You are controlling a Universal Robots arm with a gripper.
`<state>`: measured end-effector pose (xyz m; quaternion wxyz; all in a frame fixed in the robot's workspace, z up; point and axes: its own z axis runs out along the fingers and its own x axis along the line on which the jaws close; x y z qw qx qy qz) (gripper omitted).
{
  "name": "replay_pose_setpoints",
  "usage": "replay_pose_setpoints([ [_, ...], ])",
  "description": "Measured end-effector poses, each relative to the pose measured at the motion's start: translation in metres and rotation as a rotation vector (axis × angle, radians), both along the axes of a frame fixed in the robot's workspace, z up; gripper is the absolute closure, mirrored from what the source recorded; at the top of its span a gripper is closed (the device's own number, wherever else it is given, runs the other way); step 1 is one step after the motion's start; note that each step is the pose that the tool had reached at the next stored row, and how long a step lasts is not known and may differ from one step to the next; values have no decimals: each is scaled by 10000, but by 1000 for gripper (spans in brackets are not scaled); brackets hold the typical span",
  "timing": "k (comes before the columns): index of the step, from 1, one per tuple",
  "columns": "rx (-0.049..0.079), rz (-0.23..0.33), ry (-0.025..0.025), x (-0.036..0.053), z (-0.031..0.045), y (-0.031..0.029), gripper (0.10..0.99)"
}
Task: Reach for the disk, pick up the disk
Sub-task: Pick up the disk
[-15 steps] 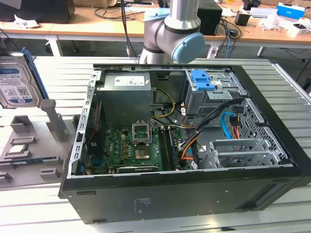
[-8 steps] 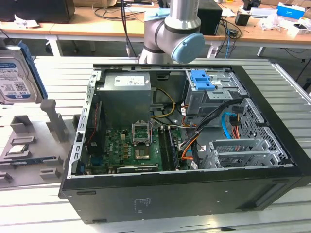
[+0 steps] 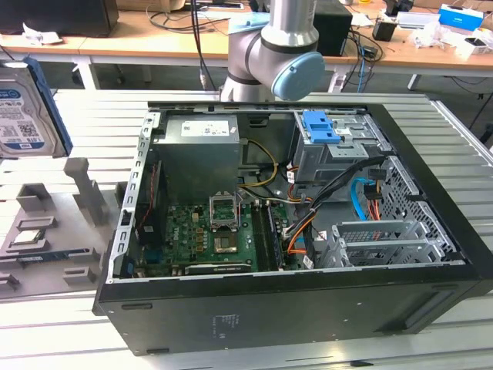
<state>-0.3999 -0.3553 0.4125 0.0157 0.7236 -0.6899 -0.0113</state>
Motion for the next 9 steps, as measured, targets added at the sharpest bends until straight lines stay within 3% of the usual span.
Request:
replay_pose_setpoints([
  [9, 1, -1, -1, 1, 214, 0, 718],
])
